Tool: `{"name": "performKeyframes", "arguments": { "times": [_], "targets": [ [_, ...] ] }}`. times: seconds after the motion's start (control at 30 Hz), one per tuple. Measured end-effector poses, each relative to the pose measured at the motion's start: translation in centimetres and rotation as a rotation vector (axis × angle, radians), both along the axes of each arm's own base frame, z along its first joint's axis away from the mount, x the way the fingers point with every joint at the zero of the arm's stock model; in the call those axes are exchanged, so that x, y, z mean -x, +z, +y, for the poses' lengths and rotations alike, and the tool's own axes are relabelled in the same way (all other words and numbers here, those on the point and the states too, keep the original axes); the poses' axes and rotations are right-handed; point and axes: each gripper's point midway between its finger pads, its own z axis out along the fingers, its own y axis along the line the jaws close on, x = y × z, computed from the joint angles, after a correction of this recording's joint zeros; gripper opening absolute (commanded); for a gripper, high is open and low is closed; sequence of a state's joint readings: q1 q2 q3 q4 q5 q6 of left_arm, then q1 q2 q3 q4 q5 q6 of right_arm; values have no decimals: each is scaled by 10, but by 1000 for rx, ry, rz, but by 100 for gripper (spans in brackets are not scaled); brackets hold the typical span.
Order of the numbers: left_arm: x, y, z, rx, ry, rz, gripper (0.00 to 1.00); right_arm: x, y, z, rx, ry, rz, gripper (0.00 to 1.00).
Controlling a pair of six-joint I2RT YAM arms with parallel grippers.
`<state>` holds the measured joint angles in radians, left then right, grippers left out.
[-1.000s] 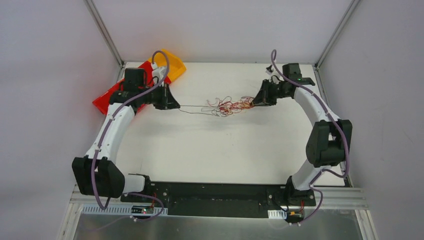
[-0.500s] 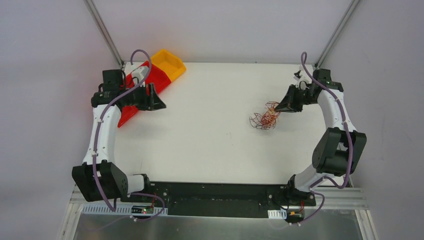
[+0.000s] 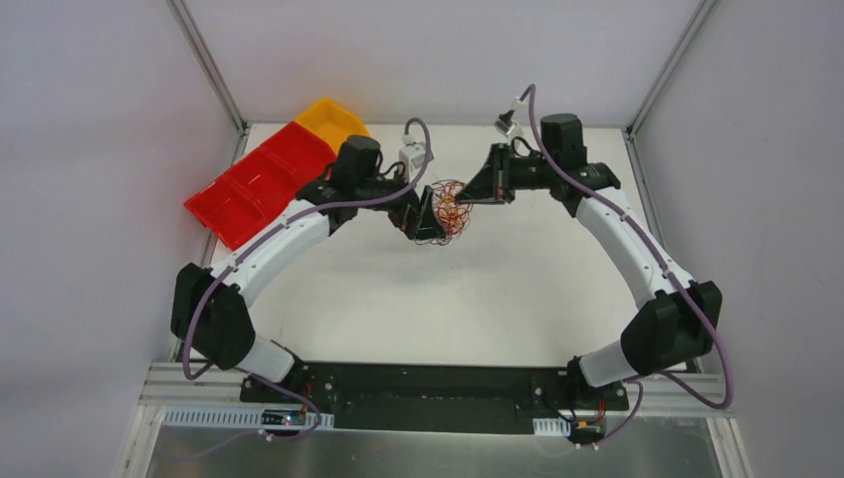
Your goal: Untangle the cables
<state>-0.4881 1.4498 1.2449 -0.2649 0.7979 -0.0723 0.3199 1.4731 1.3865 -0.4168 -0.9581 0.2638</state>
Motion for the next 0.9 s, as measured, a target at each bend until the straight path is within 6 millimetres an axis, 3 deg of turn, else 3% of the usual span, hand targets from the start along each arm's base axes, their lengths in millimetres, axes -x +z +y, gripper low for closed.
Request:
{"name": "performKeyframes", "arguments": {
  "times": [0.13, 0.27, 0.4, 0.6, 0.73, 0.9],
  "targets": [
    [2, -6, -31, 21, -44, -24, 0, 6, 13, 19, -56, 34, 26, 0],
    [-5, -14, -23, 22, -13, -19, 0, -8, 17, 8, -66, -19, 38, 0],
    [-15, -13, 15, 44, 107, 20, 0, -44, 10, -35, -30, -185, 41, 0],
    [-9, 40, 56, 143, 193, -37, 0, -90, -29, -115, 150, -468, 28, 0],
    [0, 64, 68, 184, 189, -37, 0, -94, -71, -138, 294, -491, 60, 0],
    [-5, 70, 85, 206, 227, 6, 0, -70, -127, -136, 365, -388, 215, 4]
  ]
}}
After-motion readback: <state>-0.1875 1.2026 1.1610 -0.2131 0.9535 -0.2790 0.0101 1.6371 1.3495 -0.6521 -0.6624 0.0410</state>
